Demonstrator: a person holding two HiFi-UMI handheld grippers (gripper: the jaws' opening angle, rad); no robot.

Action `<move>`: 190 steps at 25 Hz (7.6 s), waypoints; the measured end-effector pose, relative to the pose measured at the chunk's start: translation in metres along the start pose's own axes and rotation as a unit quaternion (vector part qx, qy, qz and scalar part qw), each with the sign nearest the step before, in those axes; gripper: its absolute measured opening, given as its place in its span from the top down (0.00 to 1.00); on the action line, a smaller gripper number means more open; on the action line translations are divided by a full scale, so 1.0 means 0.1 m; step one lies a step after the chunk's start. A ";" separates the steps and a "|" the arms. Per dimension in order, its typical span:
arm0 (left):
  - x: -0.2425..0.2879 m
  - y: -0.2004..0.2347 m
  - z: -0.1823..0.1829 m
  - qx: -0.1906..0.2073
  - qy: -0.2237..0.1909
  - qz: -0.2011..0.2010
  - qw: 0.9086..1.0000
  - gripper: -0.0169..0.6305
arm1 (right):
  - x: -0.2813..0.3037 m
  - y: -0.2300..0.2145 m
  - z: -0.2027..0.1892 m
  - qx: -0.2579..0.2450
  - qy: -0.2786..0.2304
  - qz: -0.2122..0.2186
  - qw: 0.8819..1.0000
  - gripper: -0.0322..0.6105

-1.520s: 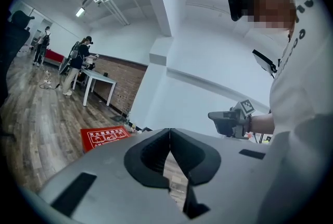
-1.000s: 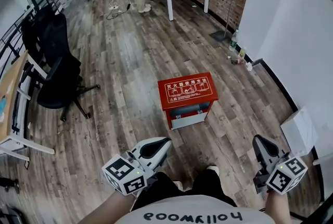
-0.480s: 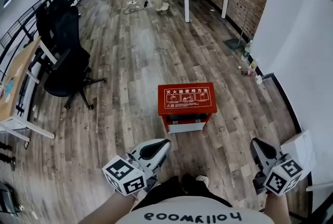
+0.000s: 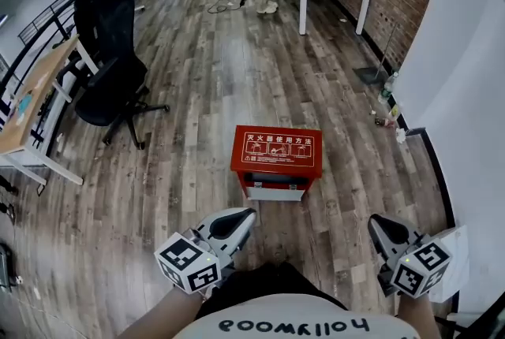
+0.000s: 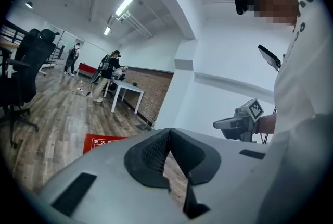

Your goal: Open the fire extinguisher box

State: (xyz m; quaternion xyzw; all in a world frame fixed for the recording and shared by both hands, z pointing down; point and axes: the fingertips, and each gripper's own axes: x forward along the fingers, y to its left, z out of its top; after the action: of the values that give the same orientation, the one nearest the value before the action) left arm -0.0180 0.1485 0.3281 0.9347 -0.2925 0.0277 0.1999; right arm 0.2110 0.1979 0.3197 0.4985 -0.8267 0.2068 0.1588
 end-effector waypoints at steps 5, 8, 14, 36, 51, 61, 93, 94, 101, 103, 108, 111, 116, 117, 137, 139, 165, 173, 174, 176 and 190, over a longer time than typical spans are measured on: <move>0.02 -0.09 -0.09 -0.006 0.006 0.022 1.000 0.96 | 0.07 -0.04 -0.07 -0.022 0.015 0.022 0.999 0.93; 0.02 -0.10 -0.09 -0.006 0.008 0.032 0.999 0.96 | 0.11 -0.06 -0.16 -0.040 0.034 0.027 0.998 0.93; 0.06 0.00 -0.12 -0.026 0.005 0.042 0.999 0.96 | 0.21 -0.12 -0.26 -0.034 0.058 0.032 0.997 0.93; 0.62 0.95 0.36 -0.035 0.012 0.007 0.999 0.96 | 1.27 -0.29 0.43 -0.003 0.052 0.041 0.998 0.93; 0.94 1.53 0.76 -0.003 0.010 -0.008 1.000 0.96 | 2.04 -0.43 0.96 -0.018 0.029 0.048 0.998 0.93; 1.06 1.61 0.66 -0.028 0.009 0.044 0.999 0.96 | 2.33 -0.60 1.10 -0.055 0.052 0.105 0.992 0.93; 1.26 1.00 -0.67 -0.223 -0.091 0.290 0.926 0.96 | 2.45 -1.01 0.51 -0.185 0.224 0.327 0.899 0.93; 1.24 1.00 -0.75 -0.230 -0.087 0.292 0.924 0.96 | 2.51 -0.94 0.48 -0.188 0.227 0.335 0.895 0.93; 0.97 1.15 -0.95 -0.239 -0.083 0.290 0.923 0.96 | 2.84 -0.54 0.38 -0.189 0.237 0.356 0.884 0.93; 0.90 1.22 -0.96 -0.245 -0.087 0.287 0.922 0.96 | 2.91 -0.47 0.38 -0.187 0.240 0.355 0.884 0.93; 0.87 1.37 -1.04 -0.261 -0.092 0.267 0.923 0.96 | 3.09 -0.33 0.36 -0.187 0.237 0.345 0.889 0.93; 0.97 1.52 -1.20 -0.275 -0.088 0.264 0.920 0.96 | 3.22 -0.34 0.33 -0.178 0.228 0.341 0.895 0.93; 1.24 1.76 -1.61 -0.294 -0.089 0.273 0.912 0.96 | 3.41 -0.41 0.11 -0.191 0.249 0.358 0.879 0.93; 1.30 1.82 -1.70 -0.298 -0.092 0.278 0.909 0.94 | 3.43 -0.43 0.06 -0.197 0.253 0.364 0.875 0.93; 2.06 2.94 -2.37 -0.485 -0.281 0.221 0.798 0.55 | 3.46 -1.23 -0.50 -0.204 0.285 0.375 0.858 0.93; 2.06 2.94 -2.40 -0.497 -0.283 0.215 0.791 0.55 | 3.46 -1.27 -0.52 -0.202 0.281 0.372 0.861 0.93; 2.12 2.67 -1.32 -0.459 -0.329 0.005 0.825 0.83 | 3.41 -1.17 -0.05 -0.167 0.237 0.359 0.887 0.93; 2.26 2.77 -0.97 -0.477 -0.252 0.029 0.841 0.83 | 3.38 -1.20 0.43 -0.144 0.210 0.307 0.917 0.93; 2.28 2.78 -0.94 -0.476 -0.239 0.036 0.846 0.83 | 3.38 -1.20 0.48 -0.140 0.205 0.300 0.921 0.93; 2.33 2.79 -0.87 -0.472 -0.209 0.046 0.855 0.83 | 3.37 -1.19 0.60 -0.132 0.195 0.290 0.928 0.93; 2.71 3.12 -0.40 -0.565 -0.143 0.062 0.810 0.82 | 3.20 -1.28 1.08 -0.097 0.129 0.185 0.969 0.93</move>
State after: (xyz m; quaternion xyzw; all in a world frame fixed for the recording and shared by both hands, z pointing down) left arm 0.0350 -0.2149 0.5220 0.6302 -0.3394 -0.2644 0.6463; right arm 0.1742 -0.1519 0.3997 0.2880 -0.8932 0.2143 0.2708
